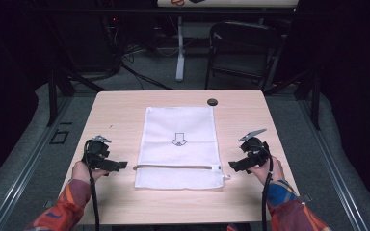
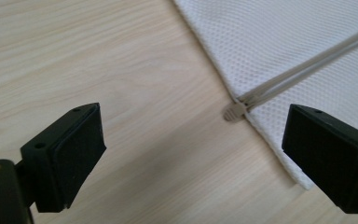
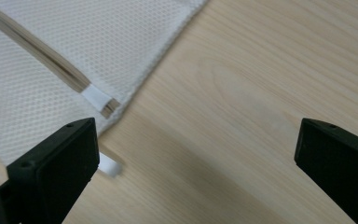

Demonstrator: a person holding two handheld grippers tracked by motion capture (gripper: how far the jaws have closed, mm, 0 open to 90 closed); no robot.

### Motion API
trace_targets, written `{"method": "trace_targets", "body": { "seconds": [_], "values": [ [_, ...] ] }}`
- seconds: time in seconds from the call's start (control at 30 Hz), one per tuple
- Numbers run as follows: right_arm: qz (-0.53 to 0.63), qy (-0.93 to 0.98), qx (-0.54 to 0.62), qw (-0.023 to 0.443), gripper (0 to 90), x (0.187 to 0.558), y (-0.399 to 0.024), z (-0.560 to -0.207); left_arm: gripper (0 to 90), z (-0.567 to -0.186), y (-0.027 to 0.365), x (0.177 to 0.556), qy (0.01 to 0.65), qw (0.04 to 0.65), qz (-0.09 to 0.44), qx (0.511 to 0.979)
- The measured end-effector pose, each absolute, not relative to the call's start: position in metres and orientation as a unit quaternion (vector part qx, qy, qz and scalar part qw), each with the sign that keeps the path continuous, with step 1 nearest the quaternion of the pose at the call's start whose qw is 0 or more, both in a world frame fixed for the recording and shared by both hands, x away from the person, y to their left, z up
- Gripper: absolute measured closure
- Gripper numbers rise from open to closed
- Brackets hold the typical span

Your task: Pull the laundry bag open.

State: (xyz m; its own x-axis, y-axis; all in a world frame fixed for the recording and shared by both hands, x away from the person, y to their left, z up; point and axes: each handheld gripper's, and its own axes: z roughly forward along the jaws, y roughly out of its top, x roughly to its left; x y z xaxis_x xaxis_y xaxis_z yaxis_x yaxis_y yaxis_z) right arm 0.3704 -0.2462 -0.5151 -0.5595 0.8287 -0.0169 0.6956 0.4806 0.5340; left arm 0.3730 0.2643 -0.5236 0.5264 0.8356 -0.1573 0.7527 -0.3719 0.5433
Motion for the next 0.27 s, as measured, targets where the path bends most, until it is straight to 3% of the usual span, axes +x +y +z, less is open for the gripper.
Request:
{"method": "trace_targets", "body": {
  "seconds": [0.27],
  "values": [
    [0.221,0.853,0.457,0.123,0.0,0.376,-0.259,-0.528,1.2,-0.532,0.271,0.381,0.499,0.272,0.071,0.819]
  ]
}}
